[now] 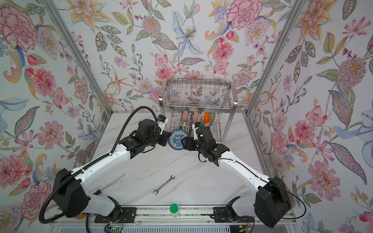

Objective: Load bowls into a dish rack
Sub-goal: Place the bowl in the dish rack.

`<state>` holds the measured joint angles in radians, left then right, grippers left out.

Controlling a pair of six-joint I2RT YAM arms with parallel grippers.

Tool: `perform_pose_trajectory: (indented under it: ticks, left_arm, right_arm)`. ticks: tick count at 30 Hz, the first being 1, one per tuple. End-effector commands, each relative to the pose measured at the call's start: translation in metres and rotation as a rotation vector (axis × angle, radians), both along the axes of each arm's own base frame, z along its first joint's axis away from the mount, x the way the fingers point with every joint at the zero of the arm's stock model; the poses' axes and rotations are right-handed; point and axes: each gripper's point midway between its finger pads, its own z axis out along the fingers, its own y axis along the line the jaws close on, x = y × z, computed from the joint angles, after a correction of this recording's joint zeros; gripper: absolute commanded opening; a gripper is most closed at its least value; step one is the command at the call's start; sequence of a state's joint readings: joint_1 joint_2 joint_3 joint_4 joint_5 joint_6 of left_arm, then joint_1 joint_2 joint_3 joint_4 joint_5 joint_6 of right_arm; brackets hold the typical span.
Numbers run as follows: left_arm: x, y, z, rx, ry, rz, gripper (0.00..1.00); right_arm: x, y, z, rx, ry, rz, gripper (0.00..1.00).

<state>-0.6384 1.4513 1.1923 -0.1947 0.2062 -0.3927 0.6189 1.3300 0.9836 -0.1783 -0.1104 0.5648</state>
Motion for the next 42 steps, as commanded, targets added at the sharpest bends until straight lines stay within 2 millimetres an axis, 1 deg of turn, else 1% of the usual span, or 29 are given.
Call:
perform_pose_trajectory:
  ticks: [1,3,6,8,16,21,22,23,25,26,28,29,34,36,39,42]
  left_arm:
    - [0.005,-0.015,0.036,-0.089,-0.074,-0.024,0.0]
    - [0.003,-0.017,0.036,-0.094,-0.073,-0.038,0.0]
    - [-0.001,-0.022,0.03,-0.101,-0.063,-0.069,0.0]
    - [-0.004,-0.024,0.026,-0.105,-0.058,-0.081,0.0]
    - [-0.009,-0.028,0.027,-0.116,-0.061,-0.106,0.0]
    - [-0.008,-0.025,0.02,-0.098,-0.052,-0.086,0.0]
    - [-0.008,-0.023,0.018,-0.082,-0.051,-0.076,0.07]
    - [-0.006,-0.018,0.018,-0.061,-0.054,-0.057,0.25]
    - [-0.003,-0.008,0.019,-0.008,-0.074,-0.024,0.57]
    - [-0.002,-0.001,0.021,0.026,-0.089,0.0,0.7]
    - [0.001,0.016,0.027,0.091,-0.122,0.054,0.91]
    - [0.002,0.025,0.032,0.119,-0.141,0.08,0.99]
    - [0.005,0.074,0.043,0.184,-0.178,0.194,0.99]
    - [0.007,0.094,0.042,0.186,-0.173,0.237,0.99]
    - [0.009,0.112,0.041,0.191,-0.164,0.279,0.99]
    - [0.007,0.117,0.039,0.196,-0.16,0.28,0.99]
  right_arm:
    - [0.003,-0.001,0.002,-0.014,0.004,-0.024,0.62]
    - [0.005,0.0,0.002,-0.008,-0.002,-0.028,0.57]
    - [0.008,0.001,0.004,0.0,-0.014,-0.032,0.48]
    - [0.01,0.001,0.006,-0.001,-0.022,-0.041,0.39]
    - [0.014,-0.001,0.014,-0.001,-0.051,-0.059,0.0]
    - [0.016,-0.009,0.021,-0.032,-0.078,-0.073,0.0]
    - [0.016,-0.012,0.022,-0.047,-0.085,-0.076,0.0]
    - [0.017,-0.016,0.024,-0.064,-0.097,-0.082,0.0]
    - [0.017,-0.025,0.026,-0.105,-0.114,-0.095,0.0]
    - [0.018,-0.031,0.028,-0.131,-0.126,-0.103,0.0]
    - [0.019,-0.045,0.03,-0.176,-0.141,-0.125,0.0]
    - [0.019,-0.054,0.029,-0.206,-0.147,-0.138,0.0]
    - [0.023,-0.092,0.027,-0.374,-0.181,-0.203,0.0]
    - [0.026,-0.107,0.024,-0.472,-0.191,-0.234,0.0]
    - [0.032,-0.129,0.02,-0.62,-0.194,-0.293,0.0]
    - [0.039,-0.147,0.018,-0.756,-0.194,-0.351,0.0]
